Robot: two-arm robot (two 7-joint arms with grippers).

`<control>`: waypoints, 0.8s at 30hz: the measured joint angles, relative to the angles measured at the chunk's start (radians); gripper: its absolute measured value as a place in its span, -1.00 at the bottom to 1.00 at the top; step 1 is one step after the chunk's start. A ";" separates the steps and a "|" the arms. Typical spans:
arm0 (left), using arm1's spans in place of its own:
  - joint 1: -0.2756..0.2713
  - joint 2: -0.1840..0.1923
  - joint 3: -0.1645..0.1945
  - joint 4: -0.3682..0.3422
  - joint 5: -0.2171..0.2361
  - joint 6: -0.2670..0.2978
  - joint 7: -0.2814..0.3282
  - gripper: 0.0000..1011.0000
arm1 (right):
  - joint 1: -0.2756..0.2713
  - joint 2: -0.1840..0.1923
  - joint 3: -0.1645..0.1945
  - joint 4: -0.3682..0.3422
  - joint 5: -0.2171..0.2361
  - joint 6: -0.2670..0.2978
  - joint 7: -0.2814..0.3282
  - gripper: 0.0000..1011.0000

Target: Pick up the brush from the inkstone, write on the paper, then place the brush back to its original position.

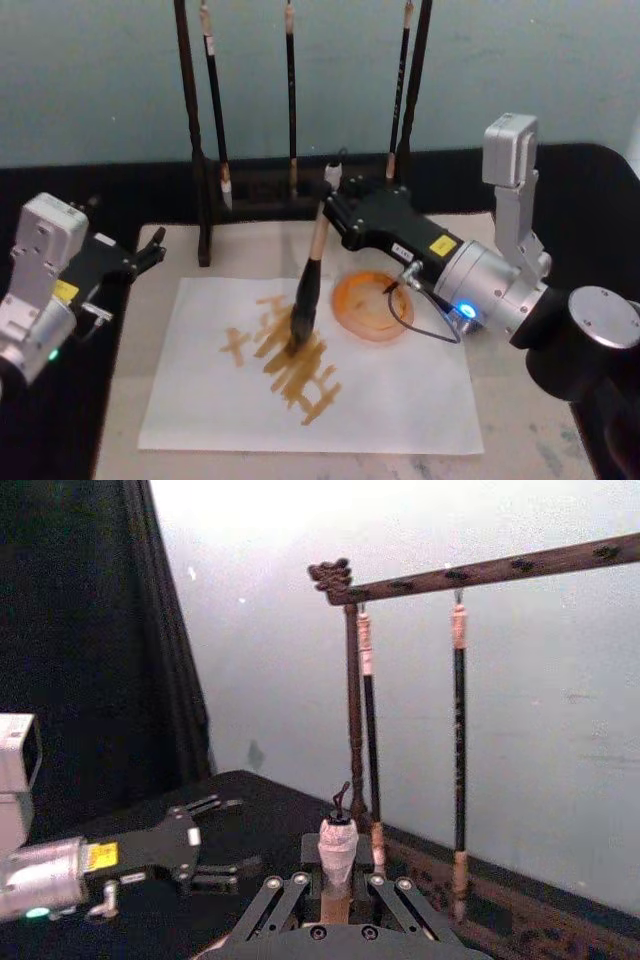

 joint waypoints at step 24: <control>0.000 0.000 0.000 0.000 0.000 0.000 0.000 1.00 | -0.035 0.007 0.007 -0.086 -0.021 -0.018 0.029 -0.65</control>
